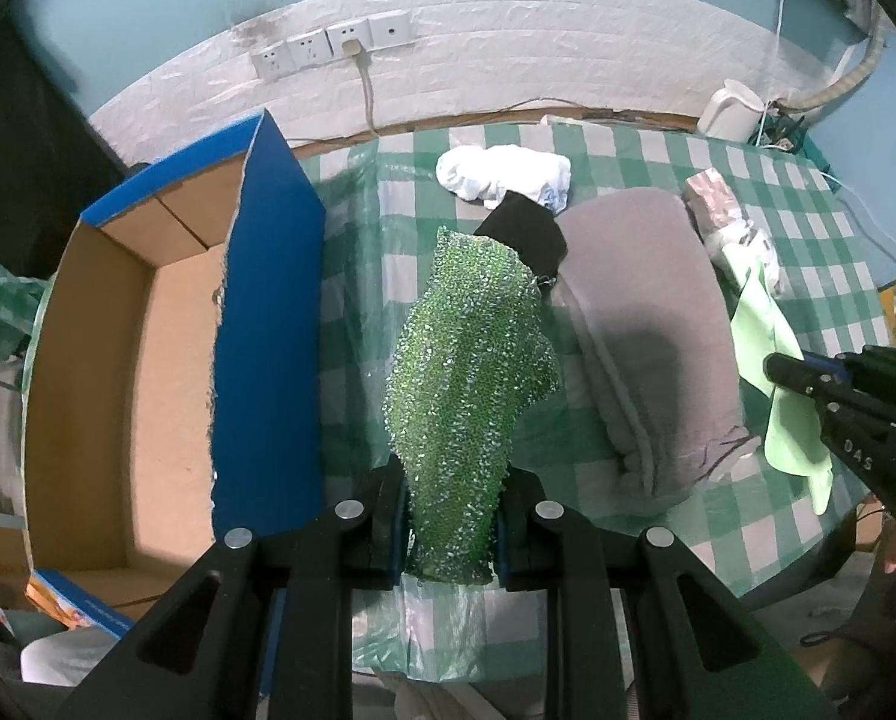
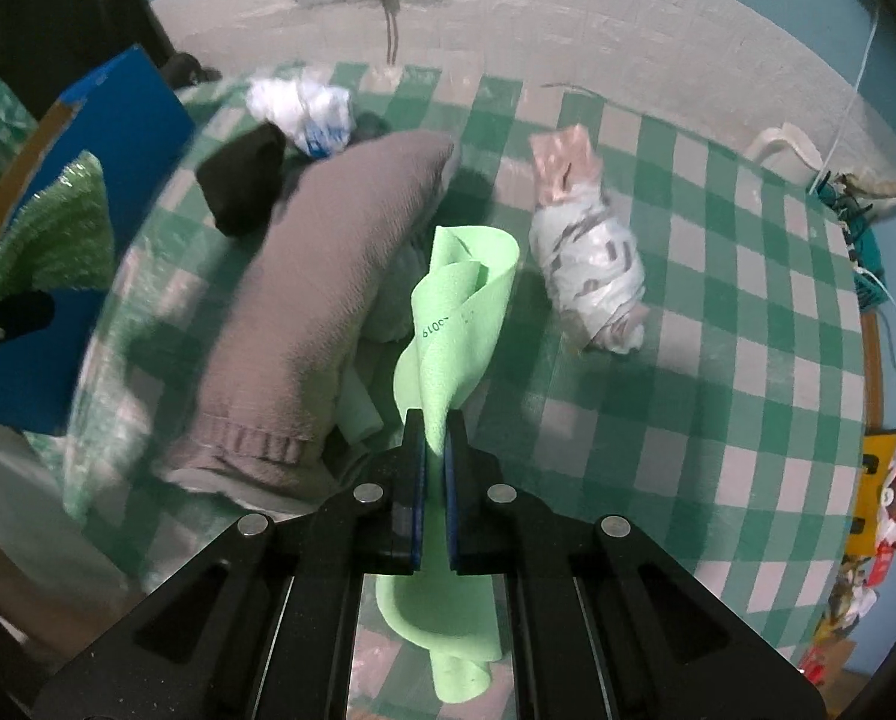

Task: Organize soft objects
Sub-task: 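Lift the green scrubber with the left tool while the right tool lifts the light-green cloth, then carry the scrubber and the green cloth over the cardboard box with both tools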

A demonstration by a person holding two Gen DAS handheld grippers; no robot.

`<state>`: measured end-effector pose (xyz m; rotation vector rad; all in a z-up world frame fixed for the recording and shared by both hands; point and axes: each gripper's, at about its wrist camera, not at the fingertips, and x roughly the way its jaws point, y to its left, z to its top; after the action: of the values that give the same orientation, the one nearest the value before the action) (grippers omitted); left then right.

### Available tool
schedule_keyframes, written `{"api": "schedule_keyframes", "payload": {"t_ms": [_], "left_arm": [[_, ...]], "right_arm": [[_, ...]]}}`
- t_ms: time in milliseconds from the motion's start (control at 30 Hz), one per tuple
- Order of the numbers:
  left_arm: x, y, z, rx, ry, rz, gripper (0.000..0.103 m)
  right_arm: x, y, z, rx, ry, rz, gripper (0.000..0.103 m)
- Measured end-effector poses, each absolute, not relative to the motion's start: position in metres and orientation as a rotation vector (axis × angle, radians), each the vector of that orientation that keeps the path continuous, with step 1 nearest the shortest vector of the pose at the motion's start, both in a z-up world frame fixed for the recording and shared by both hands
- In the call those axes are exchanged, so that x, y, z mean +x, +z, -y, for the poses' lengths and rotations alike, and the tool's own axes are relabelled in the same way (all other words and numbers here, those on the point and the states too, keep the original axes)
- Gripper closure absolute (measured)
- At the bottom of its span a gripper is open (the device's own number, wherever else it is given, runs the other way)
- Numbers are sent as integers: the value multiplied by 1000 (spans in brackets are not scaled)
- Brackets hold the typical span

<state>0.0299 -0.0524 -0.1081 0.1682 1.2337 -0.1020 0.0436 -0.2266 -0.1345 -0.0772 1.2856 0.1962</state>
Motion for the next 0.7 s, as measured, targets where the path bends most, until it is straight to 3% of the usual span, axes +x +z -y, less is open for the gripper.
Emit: {"api": "schedule_keyframes", "payload": {"t_ms": [700], "left_arm": [[21,-82,40,170,-77,-1165,82]], "right_arm": [[46,-64,222,-73,279,-1172,99]]}}
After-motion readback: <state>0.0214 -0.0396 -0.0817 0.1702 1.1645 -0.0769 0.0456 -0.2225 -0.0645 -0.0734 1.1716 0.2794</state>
